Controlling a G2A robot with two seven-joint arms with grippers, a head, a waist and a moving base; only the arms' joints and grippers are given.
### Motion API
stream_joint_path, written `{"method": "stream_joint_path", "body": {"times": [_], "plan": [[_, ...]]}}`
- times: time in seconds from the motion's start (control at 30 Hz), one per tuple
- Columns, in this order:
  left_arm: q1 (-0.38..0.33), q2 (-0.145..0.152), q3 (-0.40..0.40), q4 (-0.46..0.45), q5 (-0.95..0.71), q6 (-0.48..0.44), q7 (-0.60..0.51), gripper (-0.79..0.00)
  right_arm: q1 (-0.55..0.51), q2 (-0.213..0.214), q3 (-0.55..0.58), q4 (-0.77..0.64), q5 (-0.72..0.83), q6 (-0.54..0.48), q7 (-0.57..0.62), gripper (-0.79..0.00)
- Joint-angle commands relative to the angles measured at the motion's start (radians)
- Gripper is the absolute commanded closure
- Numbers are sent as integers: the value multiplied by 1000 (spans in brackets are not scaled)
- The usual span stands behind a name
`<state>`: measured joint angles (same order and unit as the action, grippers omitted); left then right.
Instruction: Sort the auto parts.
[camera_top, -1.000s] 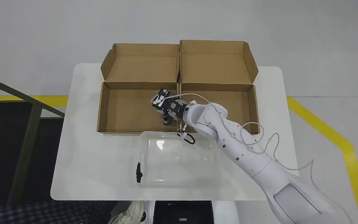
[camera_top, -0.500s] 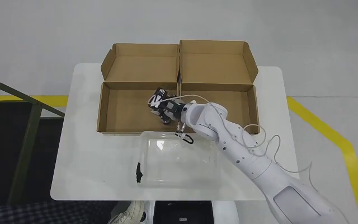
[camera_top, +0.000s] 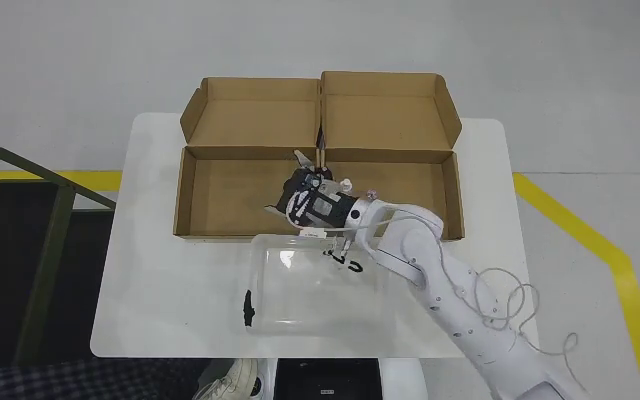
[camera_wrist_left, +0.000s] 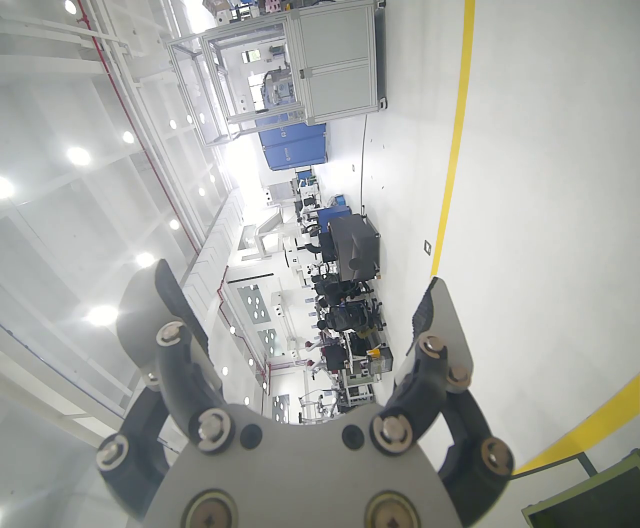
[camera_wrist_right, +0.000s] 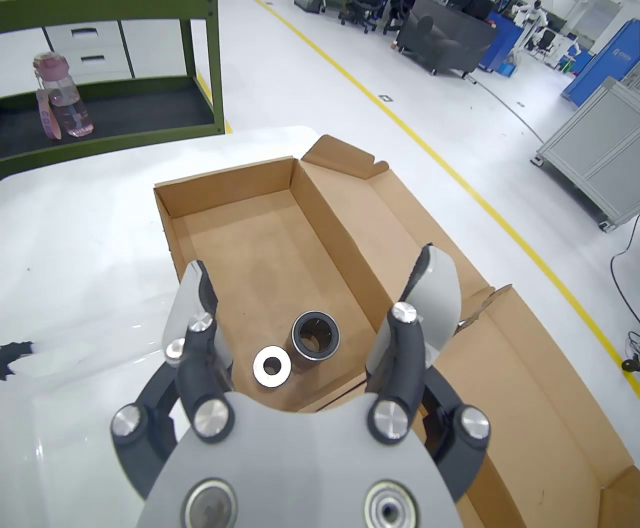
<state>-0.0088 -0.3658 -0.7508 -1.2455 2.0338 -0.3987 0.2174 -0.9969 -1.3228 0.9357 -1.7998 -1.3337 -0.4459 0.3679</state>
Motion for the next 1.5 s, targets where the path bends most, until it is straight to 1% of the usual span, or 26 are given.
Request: {"method": "stream_joint_path", "body": {"times": [0.0,0.07,0.2,0.37,0.57,0.8,0.87,1.13,1.47], "plan": [[0,0,0,0,0,0,0,-785,-52,13,54,-36,19,-33,-31,-727],[0,0,0,0,0,0,0,-785,-108,27,112,-75,19,-56,-63,-736],[0,0,0,0,0,0,0,-785,-221,52,229,-141,2,-93,-141,-785],[0,0,0,0,0,0,0,-785,-343,75,362,-186,-11,-121,-254,-785],[0,0,0,0,0,0,0,-785,-456,93,490,-212,-5,-135,-363,-785],[0,0,0,0,0,0,0,-785,-572,105,597,-210,-1,-125,-467,-785],[0,0,0,0,0,0,0,-785,-602,109,627,-199,-19,-130,-504,-785],[0,0,0,0,0,0,0,-785,-742,117,750,-141,-17,-87,-660,-785],[0,0,0,0,0,0,0,-785,-809,121,823,-107,28,-72,-725,-785]]}}
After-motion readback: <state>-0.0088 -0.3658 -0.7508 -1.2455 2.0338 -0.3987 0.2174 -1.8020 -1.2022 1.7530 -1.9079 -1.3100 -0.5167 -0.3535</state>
